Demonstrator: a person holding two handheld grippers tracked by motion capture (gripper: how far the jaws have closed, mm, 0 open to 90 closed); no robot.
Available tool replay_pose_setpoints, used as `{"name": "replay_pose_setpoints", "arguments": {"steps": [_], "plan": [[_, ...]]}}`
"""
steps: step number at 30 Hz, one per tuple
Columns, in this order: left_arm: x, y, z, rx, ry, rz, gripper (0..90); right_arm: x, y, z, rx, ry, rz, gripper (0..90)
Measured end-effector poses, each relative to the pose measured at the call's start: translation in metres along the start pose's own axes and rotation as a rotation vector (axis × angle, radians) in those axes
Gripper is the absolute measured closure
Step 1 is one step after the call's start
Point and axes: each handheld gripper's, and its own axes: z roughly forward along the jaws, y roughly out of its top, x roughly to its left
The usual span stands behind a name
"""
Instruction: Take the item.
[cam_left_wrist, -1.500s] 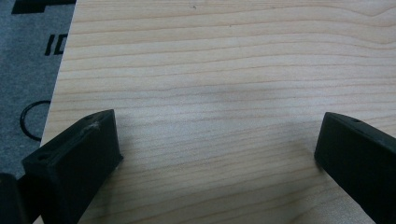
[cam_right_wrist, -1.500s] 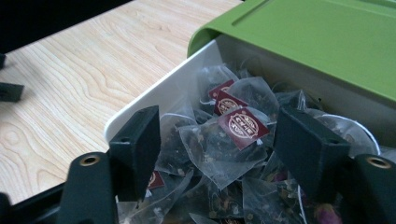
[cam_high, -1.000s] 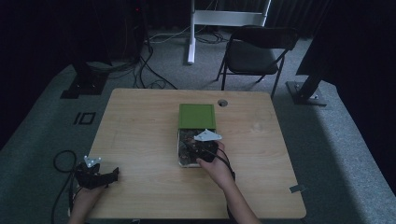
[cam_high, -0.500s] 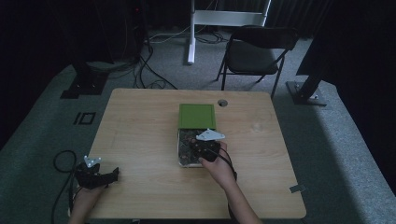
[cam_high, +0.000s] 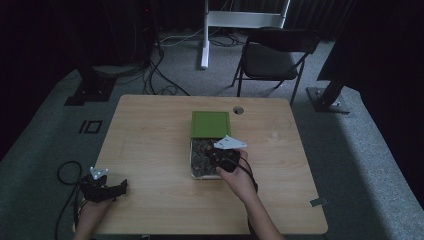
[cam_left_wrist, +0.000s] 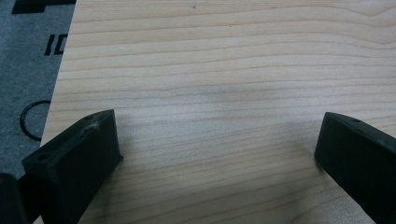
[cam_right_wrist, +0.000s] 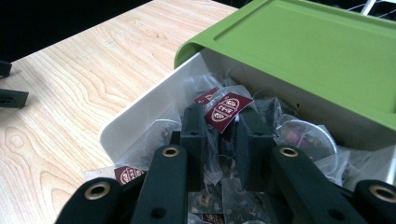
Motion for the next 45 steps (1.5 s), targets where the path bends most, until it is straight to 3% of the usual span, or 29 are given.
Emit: {"name": "replay_pose_setpoints", "arguments": {"steps": [10, 27, 45], "plan": [[0.000, 0.000, 0.000, 0.000, 0.000, 0.000, 0.5, -0.002, 0.008, -0.011, -0.025, 0.021, 0.008, 76.5], [0.000, 0.000, 0.000, 0.001, 0.000, 0.000, 0.5, -0.015, 0.018, -0.029, -0.084, 0.008, 0.007, 76.6], [0.000, 0.000, 0.000, 0.000, 0.000, 0.000, 0.5, -0.044, 0.021, -0.046, -0.110, -0.048, 0.025, 76.6]]}}
